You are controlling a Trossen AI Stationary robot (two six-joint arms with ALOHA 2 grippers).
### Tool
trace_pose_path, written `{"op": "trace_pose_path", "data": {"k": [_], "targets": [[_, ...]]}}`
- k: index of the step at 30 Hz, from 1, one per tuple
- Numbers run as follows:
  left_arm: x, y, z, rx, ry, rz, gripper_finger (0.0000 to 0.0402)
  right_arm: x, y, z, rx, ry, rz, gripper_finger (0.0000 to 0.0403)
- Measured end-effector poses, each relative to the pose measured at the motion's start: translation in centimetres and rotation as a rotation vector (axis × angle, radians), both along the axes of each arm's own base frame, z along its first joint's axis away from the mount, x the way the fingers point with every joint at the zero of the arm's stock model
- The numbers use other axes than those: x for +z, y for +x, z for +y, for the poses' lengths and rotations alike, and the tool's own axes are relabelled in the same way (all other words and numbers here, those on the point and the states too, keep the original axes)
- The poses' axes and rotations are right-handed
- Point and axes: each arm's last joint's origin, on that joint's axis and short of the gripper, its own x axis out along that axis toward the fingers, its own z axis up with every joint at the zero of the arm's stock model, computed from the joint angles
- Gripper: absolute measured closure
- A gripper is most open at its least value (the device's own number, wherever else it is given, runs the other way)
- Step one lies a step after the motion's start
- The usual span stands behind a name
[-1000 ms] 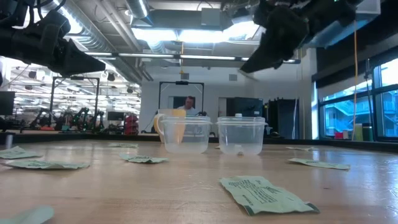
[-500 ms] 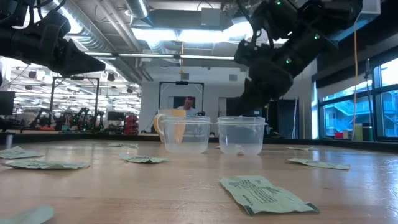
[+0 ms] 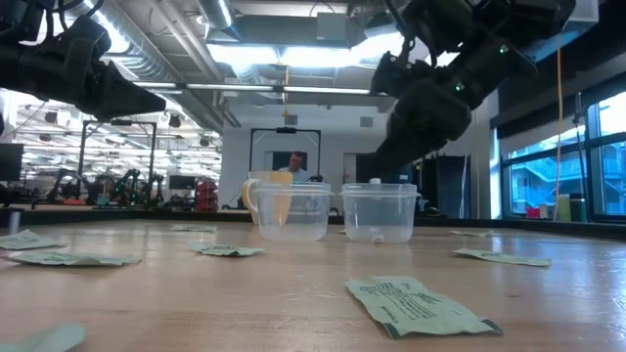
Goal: Pick and place items into bin
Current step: Put the stevia packet into the right transparent bin
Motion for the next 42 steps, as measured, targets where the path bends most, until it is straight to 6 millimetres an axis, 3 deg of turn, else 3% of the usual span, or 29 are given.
{"op": "trace_pose_path", "data": {"k": [4, 9, 13, 17, 26, 37, 42], "targets": [[0.0, 0.0, 0.0, 0.000, 0.001, 0.000, 0.0341, 0.9, -0.7, -0.1, -0.001, 0.000, 0.018, 0.0329], [0.0, 0.0, 0.0, -0.002, 0.002, 0.001, 0.0341, 4.2, -3.0, -0.4, -0.075, 0.058, -0.019, 0.0319], [0.0, 0.0, 0.0, -0.004, 0.001, 0.001, 0.0341, 6.4, -5.8, -1.4, -0.215, 0.161, -0.010, 0.0318], [0.0, 0.0, 0.0, -0.004, 0.000, 0.001, 0.0341, 7.3, -7.9, -2.6, -0.415, 0.175, 0.006, 0.0318], [0.0, 0.0, 0.0, -0.004, 0.000, 0.001, 0.0341, 4.9, -9.9, -5.0, -0.750, 0.221, 0.223, 0.0318], [0.0, 0.1, -0.1, -0.052, -0.005, 0.001, 0.0341, 0.6, -10.8, -7.9, -0.858, 0.263, 0.414, 0.0318], [0.0, 0.1, -0.1, -0.052, -0.004, 0.002, 0.0341, -0.7, -11.0, -8.1, -0.850, 0.313, 0.387, 0.0318]]}}
